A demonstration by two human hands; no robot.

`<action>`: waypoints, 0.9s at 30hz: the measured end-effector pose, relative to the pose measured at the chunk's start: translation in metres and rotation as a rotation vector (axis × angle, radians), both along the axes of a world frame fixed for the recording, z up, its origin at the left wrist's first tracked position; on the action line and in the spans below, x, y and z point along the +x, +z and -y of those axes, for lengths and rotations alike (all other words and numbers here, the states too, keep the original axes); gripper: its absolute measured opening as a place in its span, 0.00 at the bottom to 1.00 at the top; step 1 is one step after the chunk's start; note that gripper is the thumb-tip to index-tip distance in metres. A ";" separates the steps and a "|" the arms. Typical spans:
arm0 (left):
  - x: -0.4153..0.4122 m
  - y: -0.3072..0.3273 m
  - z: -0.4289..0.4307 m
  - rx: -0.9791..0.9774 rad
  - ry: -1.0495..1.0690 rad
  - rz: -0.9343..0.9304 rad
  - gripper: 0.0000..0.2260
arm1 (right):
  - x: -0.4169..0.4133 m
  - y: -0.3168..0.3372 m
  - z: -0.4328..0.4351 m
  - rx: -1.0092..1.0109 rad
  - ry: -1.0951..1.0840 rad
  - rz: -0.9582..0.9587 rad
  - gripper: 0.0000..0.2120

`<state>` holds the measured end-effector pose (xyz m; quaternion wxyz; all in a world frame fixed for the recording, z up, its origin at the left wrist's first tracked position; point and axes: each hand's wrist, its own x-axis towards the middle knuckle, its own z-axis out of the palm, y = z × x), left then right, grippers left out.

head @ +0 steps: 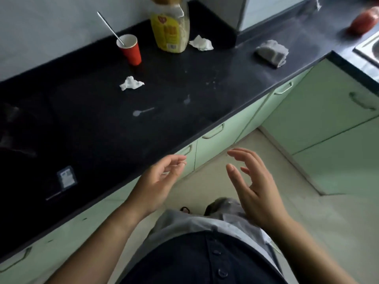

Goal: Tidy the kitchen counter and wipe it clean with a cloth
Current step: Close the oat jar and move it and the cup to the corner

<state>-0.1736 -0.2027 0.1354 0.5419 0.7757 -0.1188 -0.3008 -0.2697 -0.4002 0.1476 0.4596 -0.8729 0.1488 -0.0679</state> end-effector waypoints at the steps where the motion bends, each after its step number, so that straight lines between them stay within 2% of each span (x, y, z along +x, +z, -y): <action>1: 0.010 -0.003 0.001 0.004 0.025 -0.012 0.16 | 0.014 -0.002 0.003 0.008 0.020 -0.010 0.22; 6: 0.068 -0.014 0.014 0.053 0.180 -0.056 0.13 | 0.096 -0.017 0.028 0.052 0.142 -0.046 0.22; 10: 0.134 -0.011 0.042 0.066 0.327 -0.023 0.12 | 0.199 -0.014 0.070 0.028 0.292 -0.003 0.22; 14: 0.217 0.008 0.068 0.093 0.431 0.036 0.12 | 0.311 0.011 0.106 -0.030 0.427 0.091 0.21; 19: 0.316 0.030 0.075 0.159 0.538 0.146 0.08 | 0.430 0.044 0.106 -0.132 0.609 0.248 0.19; 24: 0.391 0.034 0.061 0.297 0.551 0.159 0.09 | 0.523 0.060 0.095 -0.232 0.564 0.394 0.19; 27: 0.427 0.021 0.051 0.370 0.579 0.162 0.11 | 0.564 0.060 0.092 -0.340 0.501 0.414 0.19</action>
